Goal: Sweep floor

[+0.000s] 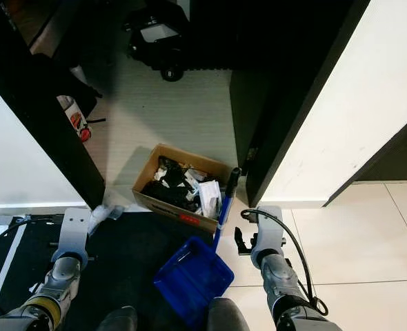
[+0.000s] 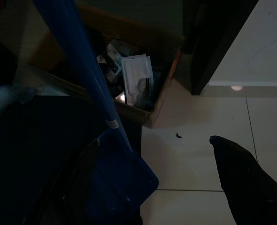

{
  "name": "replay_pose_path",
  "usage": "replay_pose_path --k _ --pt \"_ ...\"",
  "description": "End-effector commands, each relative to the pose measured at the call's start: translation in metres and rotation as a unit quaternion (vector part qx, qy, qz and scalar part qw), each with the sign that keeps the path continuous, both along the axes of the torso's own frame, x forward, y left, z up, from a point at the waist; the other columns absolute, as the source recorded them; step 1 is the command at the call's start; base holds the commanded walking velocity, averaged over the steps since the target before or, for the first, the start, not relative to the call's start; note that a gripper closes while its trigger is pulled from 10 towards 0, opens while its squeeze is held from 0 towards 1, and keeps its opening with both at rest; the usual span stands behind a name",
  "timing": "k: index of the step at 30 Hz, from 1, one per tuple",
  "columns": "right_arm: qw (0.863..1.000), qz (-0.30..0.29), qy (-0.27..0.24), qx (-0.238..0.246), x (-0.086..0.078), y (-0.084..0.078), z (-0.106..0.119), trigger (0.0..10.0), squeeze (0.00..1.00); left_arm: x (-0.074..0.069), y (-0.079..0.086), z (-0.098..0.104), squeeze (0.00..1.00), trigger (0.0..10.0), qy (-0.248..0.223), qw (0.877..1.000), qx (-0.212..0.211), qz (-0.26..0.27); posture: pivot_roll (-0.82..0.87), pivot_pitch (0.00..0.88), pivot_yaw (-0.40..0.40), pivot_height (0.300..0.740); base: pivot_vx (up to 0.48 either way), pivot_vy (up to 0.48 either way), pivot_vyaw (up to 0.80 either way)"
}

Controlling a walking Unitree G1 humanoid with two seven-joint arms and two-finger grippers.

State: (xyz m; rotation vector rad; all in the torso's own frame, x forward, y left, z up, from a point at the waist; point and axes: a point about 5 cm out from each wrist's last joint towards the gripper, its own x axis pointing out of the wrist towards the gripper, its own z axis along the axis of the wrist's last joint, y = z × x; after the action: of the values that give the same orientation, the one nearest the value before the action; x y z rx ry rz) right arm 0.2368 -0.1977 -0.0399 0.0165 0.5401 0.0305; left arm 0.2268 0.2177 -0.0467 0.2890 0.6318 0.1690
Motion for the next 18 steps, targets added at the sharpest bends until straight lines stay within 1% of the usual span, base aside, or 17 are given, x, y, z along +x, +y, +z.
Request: replay_pose_path --k 1,18 --pt "1.000 -0.005 0.009 0.005 -0.0029 0.0001 -0.0028 10.0 0.00 0.0008 -0.0007 0.0011 0.00 10.0 -0.007 1.000 0.003 -0.006 -0.03 0.034 -0.005 0.740 0.000 0.000 0.00" --pt "1.000 -0.006 0.010 0.003 -0.0037 -0.0008 -0.0031 10.0 0.00 0.0003 -0.0014 0.0008 0.00 10.0 -0.008 1.000 0.001 -0.006 -0.03 0.038 -0.005 0.740 0.000 0.000 0.00"
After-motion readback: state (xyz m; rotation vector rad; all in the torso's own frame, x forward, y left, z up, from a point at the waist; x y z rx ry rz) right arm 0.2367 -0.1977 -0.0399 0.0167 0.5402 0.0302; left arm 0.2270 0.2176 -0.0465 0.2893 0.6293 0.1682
